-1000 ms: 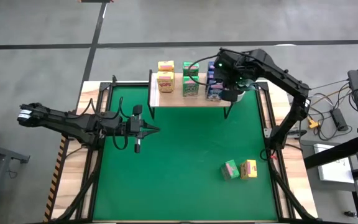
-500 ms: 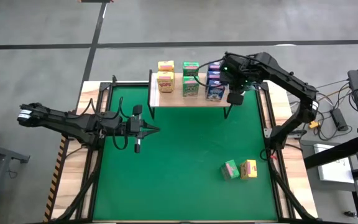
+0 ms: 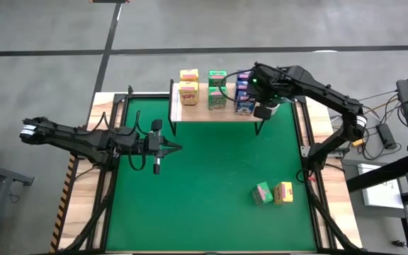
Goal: Stack cereal on shelf
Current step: Put the blue cereal box on the shelf aligned with the other blue cereal boxes, then put the green cereal box on the shelf aligned with the other green cereal boxes
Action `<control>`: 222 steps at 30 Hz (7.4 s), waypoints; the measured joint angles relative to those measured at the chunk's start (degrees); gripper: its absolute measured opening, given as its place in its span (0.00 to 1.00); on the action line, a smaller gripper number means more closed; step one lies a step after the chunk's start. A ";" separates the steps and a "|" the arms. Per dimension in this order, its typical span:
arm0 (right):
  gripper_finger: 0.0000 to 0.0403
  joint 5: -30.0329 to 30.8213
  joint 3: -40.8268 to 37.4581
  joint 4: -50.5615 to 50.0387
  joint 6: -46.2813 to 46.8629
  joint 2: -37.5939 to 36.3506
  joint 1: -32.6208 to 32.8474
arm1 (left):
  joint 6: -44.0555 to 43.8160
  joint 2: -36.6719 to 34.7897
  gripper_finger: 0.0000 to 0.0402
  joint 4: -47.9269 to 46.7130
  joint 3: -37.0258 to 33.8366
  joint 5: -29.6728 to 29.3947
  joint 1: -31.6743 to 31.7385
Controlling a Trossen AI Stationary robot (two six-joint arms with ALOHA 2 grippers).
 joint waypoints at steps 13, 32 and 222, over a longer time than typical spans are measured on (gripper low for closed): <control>0.03 0.98 -0.60 3.74 -2.43 0.07 0.02 | 0.01 0.00 0.00 0.00 0.00 0.00 0.01; 0.03 2.49 0.95 -0.94 1.69 -1.25 0.43 | -0.53 0.00 0.00 0.00 0.00 0.00 0.01; 0.03 -13.27 -16.72 5.41 85.08 -5.16 54.34 | -2.80 0.07 0.00 0.00 0.00 0.00 0.00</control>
